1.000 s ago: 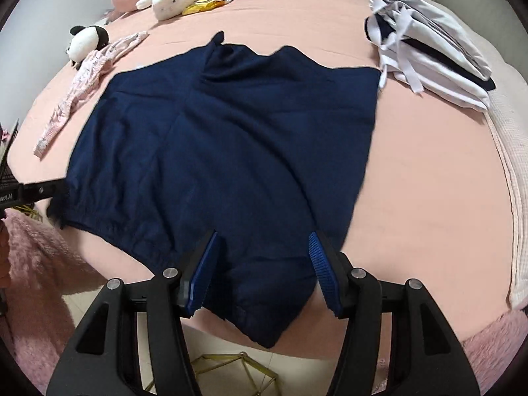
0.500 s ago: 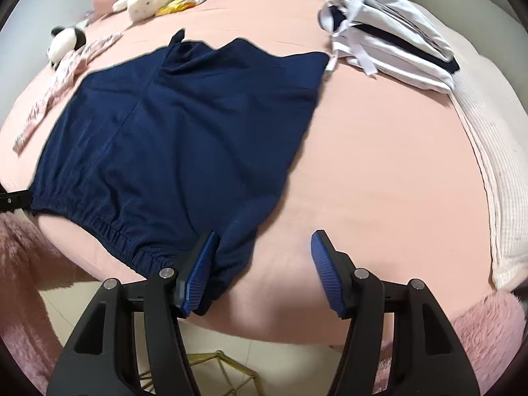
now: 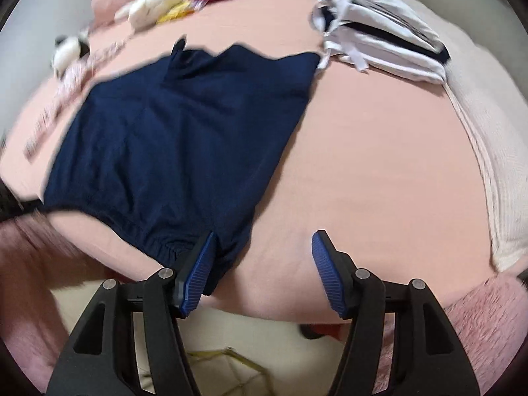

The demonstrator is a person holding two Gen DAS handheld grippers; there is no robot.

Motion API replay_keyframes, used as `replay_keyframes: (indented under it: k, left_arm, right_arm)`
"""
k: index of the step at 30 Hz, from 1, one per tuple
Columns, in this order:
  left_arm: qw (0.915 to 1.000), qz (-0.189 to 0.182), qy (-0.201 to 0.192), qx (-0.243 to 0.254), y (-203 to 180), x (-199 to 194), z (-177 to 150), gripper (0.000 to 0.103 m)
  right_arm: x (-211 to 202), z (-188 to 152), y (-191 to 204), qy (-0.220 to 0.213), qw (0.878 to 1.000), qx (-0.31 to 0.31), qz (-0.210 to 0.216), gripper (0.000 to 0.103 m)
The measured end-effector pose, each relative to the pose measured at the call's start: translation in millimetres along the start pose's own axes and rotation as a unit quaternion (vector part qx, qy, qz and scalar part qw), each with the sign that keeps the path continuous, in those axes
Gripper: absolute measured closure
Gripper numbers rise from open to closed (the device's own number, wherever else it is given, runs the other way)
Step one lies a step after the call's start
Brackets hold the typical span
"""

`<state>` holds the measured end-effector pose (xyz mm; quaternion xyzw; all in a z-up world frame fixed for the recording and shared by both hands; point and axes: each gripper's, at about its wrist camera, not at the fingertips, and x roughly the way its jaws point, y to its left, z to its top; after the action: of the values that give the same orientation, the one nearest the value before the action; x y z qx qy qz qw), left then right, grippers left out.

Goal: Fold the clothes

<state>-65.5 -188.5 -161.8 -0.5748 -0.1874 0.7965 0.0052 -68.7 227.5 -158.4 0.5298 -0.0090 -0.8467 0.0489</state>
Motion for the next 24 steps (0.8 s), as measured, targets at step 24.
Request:
replay_keyframes:
  k: [24]
  left_arm:
    - [0.9498,0.018,-0.058,0.307,-214,123,175,0.06]
  right_arm:
    - [111,163,-73,0.008,0.999,-0.004,-0.035,0.035]
